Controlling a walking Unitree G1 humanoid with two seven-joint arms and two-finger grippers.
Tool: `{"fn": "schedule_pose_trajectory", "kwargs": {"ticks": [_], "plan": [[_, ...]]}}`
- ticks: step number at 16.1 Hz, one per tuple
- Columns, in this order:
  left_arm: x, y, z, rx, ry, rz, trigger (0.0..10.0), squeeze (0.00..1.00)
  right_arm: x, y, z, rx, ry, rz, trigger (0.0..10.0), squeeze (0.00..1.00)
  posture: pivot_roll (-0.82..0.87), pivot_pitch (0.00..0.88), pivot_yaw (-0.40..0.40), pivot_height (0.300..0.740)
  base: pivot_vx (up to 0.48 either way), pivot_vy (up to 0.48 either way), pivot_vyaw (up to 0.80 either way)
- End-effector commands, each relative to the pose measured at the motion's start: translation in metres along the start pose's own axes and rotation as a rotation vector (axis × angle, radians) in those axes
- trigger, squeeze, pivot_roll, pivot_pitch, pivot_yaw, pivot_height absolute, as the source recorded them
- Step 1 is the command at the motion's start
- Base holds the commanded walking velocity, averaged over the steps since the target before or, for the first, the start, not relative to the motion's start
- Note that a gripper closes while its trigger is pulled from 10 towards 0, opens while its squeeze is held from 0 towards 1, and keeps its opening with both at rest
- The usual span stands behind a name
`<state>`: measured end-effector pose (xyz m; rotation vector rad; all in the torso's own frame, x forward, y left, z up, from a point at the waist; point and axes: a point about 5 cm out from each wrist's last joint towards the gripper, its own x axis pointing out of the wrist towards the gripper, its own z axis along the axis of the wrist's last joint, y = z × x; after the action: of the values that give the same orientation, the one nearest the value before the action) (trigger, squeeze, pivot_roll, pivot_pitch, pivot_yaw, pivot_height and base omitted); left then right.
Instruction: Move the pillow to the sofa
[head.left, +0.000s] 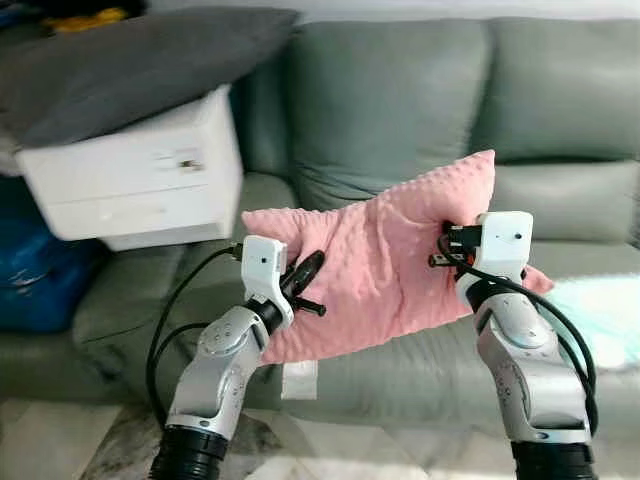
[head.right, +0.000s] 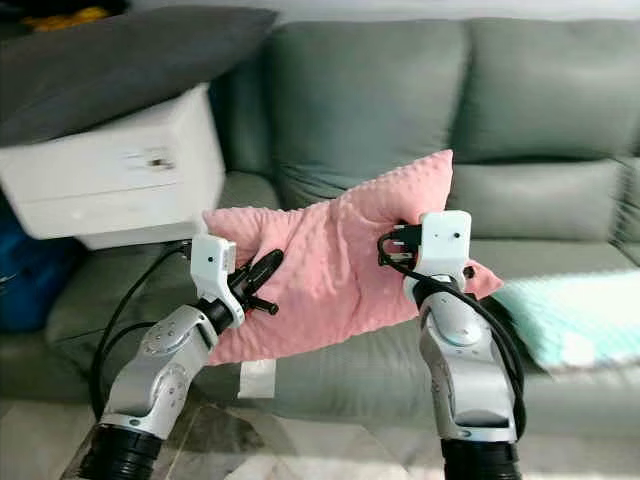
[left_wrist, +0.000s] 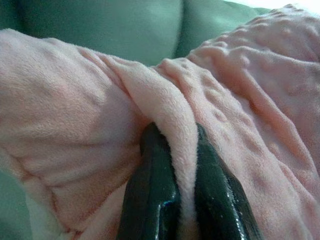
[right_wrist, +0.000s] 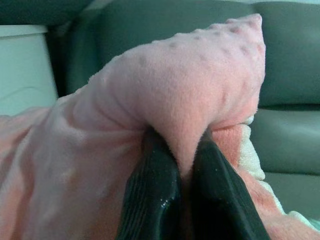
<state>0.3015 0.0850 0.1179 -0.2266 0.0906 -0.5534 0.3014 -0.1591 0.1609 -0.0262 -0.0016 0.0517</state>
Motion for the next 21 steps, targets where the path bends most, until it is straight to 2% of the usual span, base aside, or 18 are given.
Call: {"fn": "schedule_pose_trajectory", "kwargs": {"ticks": [1, 7, 14, 19, 21], "plan": [[0.0012, -0.0024, 0.0072, 0.015, -0.021, -0.024, 10.0, 0.0, 0.0015, 0.0083, 0.0078, 0.002, -0.033, 0.036, 10.0, 0.0, -0.09, 0.0, 0.062, 0.74, 0.48, 0.0, 0.0], [0.001, -0.0025, 0.0061, 0.012, -0.013, -0.02, 10.0, 0.0, 0.0013, 0.0087, 0.0072, 0.001, -0.031, 0.037, 10.0, 0.0, -0.09, 0.0, 0.061, 0.74, 0.459, 0.0, 0.0], [0.0011, -0.0042, 0.0037, 0.004, 0.002, -0.038, 10.0, 0.0, 0.0018, 0.0098, 0.0067, 0.003, -0.028, 0.039, 10.0, 0.0, -0.09, 0.0, 0.062, 0.74, 0.0, 0.0, 0.0], [0.0017, -0.0052, 0.0016, 0.01, 0.019, -0.034, 10.0, 0.0, 0.0025, 0.0101, 0.0066, 0.002, -0.024, 0.04, 10.0, 0.0, -0.09, 0.0, 0.059, 0.74, 0.0, 0.0, -0.72], [0.002, -0.0053, 0.0012, 0.015, 0.025, -0.035, 10.0, 0.0, 0.0027, 0.0101, 0.0065, 0.005, -0.024, 0.04, 10.0, 0.0, -0.09, 0.0, 0.059, 0.74, 0.0, 0.0, -0.22]]}}
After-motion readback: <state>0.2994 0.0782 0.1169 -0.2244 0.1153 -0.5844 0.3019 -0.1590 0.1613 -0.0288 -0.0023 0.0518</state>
